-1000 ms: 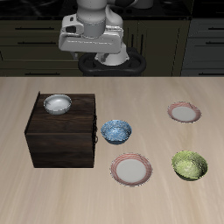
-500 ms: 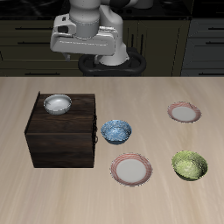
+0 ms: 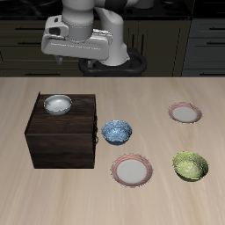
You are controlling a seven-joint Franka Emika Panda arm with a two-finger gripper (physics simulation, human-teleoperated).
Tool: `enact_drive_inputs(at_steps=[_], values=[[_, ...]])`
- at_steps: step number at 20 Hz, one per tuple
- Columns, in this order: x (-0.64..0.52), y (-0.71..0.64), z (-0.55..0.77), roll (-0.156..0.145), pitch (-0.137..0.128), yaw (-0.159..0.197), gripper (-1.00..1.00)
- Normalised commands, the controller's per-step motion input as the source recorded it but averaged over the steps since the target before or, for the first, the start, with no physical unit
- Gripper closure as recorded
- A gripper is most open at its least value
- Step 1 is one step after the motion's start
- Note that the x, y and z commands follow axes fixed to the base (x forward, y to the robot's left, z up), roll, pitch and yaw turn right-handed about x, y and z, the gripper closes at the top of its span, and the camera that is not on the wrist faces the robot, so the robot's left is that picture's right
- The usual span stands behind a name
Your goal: Place the white bowl on the plate next to the green bowl
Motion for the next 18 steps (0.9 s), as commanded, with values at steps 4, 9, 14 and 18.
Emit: enact_drive_inputs(at_steps=[4, 9, 14, 18], values=[[0.19, -0.1, 0.04, -0.007, 0.005, -0.023, -1.0], [0.21, -0.17, 0.04, -0.012, -0.009, 0.0, -1.0], [0.21, -0.08, 0.05, 0.003, -0.016, 0.005, -1.0], [0.12, -0.01, 0.05, 0.0, -0.025, 0.008, -1.0]])
